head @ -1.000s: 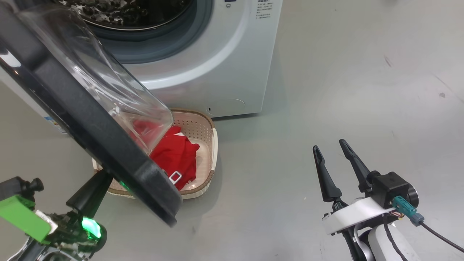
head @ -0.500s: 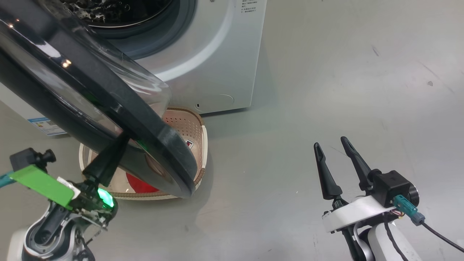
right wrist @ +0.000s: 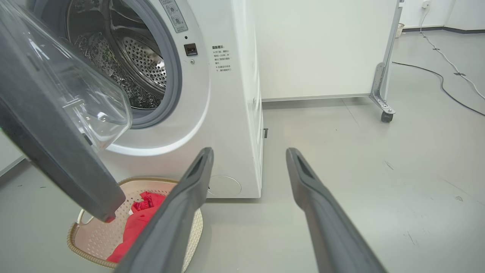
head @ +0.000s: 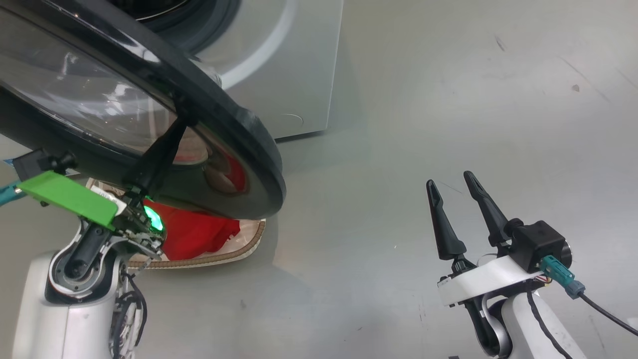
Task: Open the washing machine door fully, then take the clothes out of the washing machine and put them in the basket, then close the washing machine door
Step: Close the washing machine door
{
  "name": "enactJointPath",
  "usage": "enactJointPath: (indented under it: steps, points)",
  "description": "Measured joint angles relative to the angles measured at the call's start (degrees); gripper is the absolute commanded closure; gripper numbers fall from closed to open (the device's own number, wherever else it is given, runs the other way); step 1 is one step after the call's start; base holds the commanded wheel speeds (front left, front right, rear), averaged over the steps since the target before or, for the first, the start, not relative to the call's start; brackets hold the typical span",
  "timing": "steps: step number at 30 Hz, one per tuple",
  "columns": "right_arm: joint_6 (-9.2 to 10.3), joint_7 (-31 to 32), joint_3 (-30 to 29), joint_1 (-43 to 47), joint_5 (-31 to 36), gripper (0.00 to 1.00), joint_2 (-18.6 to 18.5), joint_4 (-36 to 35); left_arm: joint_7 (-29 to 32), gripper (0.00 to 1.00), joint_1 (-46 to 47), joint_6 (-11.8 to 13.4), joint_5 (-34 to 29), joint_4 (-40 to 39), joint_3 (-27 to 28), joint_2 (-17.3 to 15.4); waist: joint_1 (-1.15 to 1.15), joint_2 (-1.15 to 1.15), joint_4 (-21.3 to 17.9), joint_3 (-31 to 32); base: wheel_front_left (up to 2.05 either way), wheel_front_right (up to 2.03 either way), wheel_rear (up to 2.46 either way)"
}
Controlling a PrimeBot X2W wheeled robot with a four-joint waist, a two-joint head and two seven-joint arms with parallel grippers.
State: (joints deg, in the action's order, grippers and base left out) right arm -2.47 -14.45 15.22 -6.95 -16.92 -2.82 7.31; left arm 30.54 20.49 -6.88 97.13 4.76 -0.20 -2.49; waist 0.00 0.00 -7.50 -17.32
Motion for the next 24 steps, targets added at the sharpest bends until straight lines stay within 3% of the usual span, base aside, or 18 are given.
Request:
enactJointPath:
  steps: [24]
  points:
    - [0.04,0.0,2.7,-4.4,-3.5,0.00,0.0,-0.3,-12.0,1.00,19.9,0.0,-3.4,15.4,-1.4,0.3,0.00,0.00,-6.5,-4.4,0.00,0.00,0.00]
